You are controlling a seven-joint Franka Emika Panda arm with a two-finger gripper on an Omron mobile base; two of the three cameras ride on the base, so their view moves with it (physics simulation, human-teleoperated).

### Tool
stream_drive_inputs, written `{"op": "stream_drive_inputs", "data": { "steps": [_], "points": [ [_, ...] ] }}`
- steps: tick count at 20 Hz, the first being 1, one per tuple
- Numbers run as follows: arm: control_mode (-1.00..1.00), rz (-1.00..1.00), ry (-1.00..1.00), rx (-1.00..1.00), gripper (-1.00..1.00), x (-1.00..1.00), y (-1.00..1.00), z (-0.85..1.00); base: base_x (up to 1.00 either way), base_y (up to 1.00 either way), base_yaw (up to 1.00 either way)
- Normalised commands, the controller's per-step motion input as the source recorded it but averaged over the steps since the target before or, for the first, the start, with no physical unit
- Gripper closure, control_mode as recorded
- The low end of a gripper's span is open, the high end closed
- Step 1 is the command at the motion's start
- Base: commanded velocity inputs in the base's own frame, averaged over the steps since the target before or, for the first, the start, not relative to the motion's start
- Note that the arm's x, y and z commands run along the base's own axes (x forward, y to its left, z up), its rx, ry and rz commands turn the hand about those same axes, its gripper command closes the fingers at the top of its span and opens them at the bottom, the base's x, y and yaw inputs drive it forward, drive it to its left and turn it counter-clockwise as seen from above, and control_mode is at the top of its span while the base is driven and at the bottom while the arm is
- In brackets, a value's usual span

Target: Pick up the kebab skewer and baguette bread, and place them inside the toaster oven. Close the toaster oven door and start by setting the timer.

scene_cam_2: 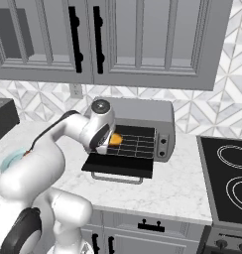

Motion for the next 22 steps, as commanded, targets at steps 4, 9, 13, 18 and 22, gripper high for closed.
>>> {"op": "stream_drive_inputs", "data": {
  "steps": [4, 9, 13, 18, 22],
  "points": [
    [-1.0, 0.0, 0.0, 0.0, 1.0, 0.42, 0.0, -0.01, 0.0, 0.0, 0.0],
    [-1.0, 0.0, 0.0, 0.0, 1.0, 0.18, 0.0, -0.17, 0.0, 0.0, 0.0],
    [-1.0, 0.0, 0.0, 0.0, 1.0, 0.17, 0.0, -0.22, 0.0, 0.0, 0.0],
    [-1.0, 0.0, 0.0, 0.0, 1.0, 0.14, 0.0, -0.36, 0.0, 0.0, 0.0],
    [-1.0, 0.0, 0.0, 0.0, 1.0, 0.27, 0.0, -0.18, 0.0, 0.0, 0.0]
  ]
}}
